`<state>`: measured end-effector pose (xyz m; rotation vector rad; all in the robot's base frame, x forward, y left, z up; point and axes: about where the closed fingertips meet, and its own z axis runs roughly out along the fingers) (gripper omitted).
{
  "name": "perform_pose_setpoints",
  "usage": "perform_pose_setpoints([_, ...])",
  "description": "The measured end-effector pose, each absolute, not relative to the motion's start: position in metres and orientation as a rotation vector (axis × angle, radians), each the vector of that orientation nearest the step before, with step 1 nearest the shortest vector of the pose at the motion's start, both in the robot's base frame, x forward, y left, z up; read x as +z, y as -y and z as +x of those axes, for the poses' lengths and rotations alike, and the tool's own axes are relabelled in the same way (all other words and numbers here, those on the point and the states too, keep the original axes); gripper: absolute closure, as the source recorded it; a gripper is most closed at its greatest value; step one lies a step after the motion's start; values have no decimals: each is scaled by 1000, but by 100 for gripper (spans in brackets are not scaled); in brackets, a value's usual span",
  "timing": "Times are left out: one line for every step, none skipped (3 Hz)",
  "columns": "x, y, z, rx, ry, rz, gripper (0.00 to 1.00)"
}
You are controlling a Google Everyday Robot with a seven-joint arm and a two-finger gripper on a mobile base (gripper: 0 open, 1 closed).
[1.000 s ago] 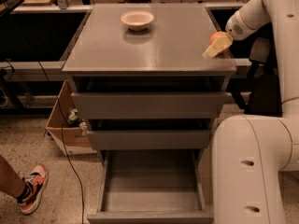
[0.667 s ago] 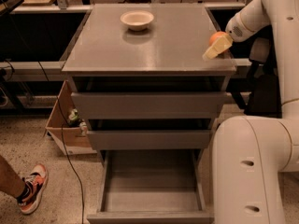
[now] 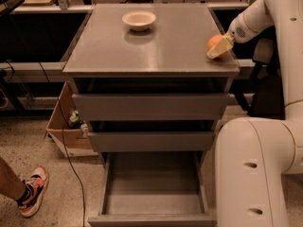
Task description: Place orange into bottom drawer
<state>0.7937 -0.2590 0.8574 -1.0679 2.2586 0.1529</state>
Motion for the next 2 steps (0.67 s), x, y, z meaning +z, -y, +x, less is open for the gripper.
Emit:
perform_pose_setpoints([857,259,794,153,-2259,-1068,64])
perform_pose_setpoints([857,259,794,153,-2259,-1068,87])
